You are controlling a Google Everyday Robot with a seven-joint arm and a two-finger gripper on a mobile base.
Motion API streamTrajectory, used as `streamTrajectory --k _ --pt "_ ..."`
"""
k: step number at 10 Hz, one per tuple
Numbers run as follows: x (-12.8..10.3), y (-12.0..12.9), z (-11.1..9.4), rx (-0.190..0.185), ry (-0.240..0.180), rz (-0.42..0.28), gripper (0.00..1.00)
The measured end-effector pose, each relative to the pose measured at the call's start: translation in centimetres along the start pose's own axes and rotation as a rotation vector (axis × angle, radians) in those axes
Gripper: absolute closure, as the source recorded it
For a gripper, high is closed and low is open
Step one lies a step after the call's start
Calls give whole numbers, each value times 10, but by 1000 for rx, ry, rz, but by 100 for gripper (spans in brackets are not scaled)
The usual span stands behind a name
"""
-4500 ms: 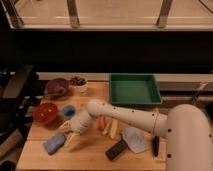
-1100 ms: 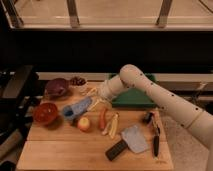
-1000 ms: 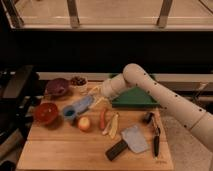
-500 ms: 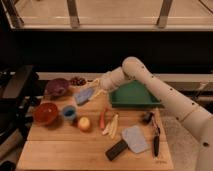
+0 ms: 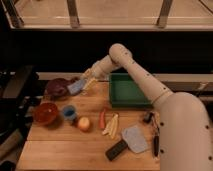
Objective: Place sponge in purple bowl
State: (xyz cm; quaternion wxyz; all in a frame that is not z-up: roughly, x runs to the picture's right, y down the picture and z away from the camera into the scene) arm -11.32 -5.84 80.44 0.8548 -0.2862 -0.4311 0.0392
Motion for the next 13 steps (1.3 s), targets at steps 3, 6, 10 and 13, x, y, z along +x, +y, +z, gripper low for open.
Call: streamTrajectory --k 3,6,10,13 --pt "-15 -24 14 -13 0 -27 100" --pt "-12 -23 13 -11 3 -26 100" --pt "-16 -11 16 114 51 -26 100" --pt "-16 -37 15 184 74 -24 100"
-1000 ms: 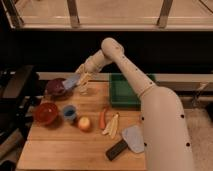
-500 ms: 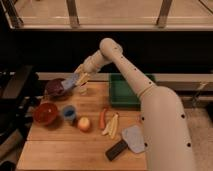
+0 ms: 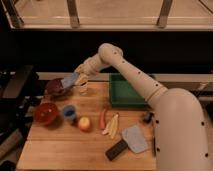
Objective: Place sponge in purple bowl
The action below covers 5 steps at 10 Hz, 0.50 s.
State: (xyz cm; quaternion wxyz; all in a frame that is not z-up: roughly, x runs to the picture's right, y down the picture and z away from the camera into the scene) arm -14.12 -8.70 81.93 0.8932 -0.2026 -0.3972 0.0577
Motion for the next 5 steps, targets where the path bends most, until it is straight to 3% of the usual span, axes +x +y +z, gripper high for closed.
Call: streamTrajectory --k 3,5 --pt "6 -33 7 69 42 17 100" --pt "5 -45 16 87 61 14 100"
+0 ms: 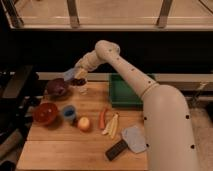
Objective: Place sponge in purple bowl
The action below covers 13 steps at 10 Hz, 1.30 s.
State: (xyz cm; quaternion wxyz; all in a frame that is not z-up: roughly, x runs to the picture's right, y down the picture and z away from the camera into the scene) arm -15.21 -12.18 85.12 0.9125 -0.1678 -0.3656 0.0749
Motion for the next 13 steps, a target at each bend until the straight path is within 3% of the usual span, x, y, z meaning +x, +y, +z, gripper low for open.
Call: streamTrajectory --k 3,5,10,13 --pt "-13 -8 27 -13 -6 -20 97" --pt "-23 -10 46 -35 -16 -39 81" --pt "-41 -9 84 -84 -56 -83 28" --pt "-43 -7 89 -101 -82 -94 20"
